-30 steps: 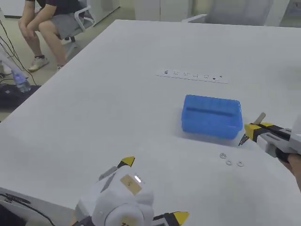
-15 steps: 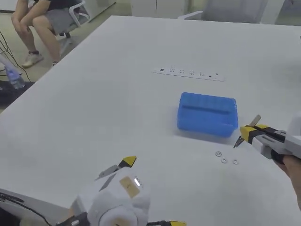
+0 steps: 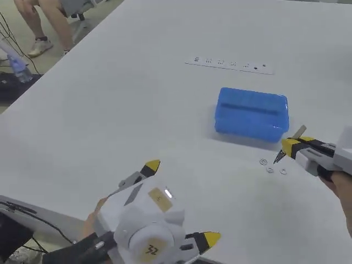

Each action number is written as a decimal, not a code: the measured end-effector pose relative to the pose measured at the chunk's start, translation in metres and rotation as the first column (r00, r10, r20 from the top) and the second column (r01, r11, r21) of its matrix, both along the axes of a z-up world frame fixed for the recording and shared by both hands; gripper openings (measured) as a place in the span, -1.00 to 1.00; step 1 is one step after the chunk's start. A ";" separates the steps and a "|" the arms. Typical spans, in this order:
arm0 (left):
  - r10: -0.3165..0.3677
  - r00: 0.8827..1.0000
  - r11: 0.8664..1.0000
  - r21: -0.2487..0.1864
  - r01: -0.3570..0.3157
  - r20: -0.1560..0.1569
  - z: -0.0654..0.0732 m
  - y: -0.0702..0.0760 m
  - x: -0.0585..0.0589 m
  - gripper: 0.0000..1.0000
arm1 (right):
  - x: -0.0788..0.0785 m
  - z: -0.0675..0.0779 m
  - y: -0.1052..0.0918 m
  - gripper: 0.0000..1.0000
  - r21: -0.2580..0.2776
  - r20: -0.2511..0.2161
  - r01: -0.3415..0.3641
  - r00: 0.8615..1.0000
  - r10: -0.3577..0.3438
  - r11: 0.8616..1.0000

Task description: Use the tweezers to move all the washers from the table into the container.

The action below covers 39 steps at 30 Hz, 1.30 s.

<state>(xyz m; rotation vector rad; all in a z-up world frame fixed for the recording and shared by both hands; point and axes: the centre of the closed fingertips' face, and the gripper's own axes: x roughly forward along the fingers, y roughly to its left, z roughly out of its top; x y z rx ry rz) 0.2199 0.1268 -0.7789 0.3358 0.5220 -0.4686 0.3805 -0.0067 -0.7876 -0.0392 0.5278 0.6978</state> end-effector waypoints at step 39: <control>-0.012 0.998 0.999 0.039 0.014 -0.066 -0.015 0.000 -0.004 0.94 | 0.001 -0.008 0.011 -0.95 -0.138 0.102 -0.035 0.994 0.050 0.990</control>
